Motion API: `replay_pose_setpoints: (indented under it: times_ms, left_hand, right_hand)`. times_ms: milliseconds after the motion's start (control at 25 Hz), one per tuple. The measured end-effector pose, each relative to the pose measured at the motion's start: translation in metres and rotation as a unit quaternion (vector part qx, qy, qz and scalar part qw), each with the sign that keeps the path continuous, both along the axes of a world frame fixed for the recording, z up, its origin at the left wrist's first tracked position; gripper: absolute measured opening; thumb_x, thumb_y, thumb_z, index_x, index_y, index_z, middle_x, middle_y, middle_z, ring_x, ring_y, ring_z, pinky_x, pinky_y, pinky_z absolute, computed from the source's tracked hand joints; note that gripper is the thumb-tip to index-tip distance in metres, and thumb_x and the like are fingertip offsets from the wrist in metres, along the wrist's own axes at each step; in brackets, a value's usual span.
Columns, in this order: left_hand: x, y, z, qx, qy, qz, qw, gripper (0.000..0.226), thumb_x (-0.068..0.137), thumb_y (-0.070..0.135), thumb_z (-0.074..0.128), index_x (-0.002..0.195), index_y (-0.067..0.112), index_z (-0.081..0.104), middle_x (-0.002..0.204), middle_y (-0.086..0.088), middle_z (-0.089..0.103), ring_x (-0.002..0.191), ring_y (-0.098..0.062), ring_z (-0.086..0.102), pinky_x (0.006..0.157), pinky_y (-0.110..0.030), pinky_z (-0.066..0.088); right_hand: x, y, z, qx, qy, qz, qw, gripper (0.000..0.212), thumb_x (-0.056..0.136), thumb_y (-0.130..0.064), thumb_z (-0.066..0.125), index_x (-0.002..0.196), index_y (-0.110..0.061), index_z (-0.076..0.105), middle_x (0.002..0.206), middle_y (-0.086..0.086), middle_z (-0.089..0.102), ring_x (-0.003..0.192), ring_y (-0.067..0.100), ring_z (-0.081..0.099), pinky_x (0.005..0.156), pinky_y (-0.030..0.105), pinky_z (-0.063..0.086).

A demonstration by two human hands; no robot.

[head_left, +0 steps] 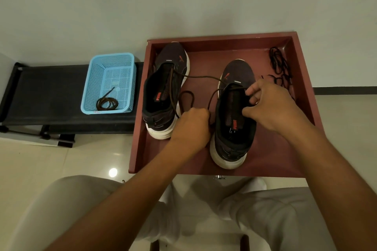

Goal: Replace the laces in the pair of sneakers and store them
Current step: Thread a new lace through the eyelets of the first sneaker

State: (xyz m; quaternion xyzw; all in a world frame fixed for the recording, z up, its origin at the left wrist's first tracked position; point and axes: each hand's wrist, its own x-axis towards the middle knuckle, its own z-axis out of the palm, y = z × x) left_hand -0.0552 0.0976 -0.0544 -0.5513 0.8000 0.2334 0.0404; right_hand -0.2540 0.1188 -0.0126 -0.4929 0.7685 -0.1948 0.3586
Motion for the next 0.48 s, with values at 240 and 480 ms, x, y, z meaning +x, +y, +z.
replay_pose_setpoints:
  times_ms: [240, 480]
  left_hand:
    - [0.026, -0.032, 0.048, 0.095, 0.043, 0.031, 0.994, 0.020, 0.090, 0.007, 0.060, 0.090, 0.017, 0.078, 0.084, 0.000, 0.071, 0.078, -0.017, 0.071, 0.076, -0.031, 0.060]
    - [0.008, -0.038, 0.077, 0.045, 0.292, 0.157, 0.943, 0.023, 0.098, 0.014, 0.050, 0.088, 0.003, 0.067, 0.062, 0.006, 0.062, 0.045, -0.003, 0.052, 0.054, -0.027, 0.053]
  right_hand:
    - [-0.007, 0.000, 0.000, 0.021, -0.015, -0.058, 0.998, 0.030, 0.079, -0.017, 0.086, 0.104, -0.020, 0.069, 0.090, -0.003, 0.068, 0.077, 0.009, 0.067, 0.062, 0.021, 0.048]
    - [-0.011, 0.000, -0.004, 0.005, -0.045, -0.080, 0.996, 0.014, 0.087, -0.018, 0.079, 0.101, -0.020, 0.079, 0.090, -0.004, 0.074, 0.080, 0.009, 0.070, 0.075, 0.027, 0.060]
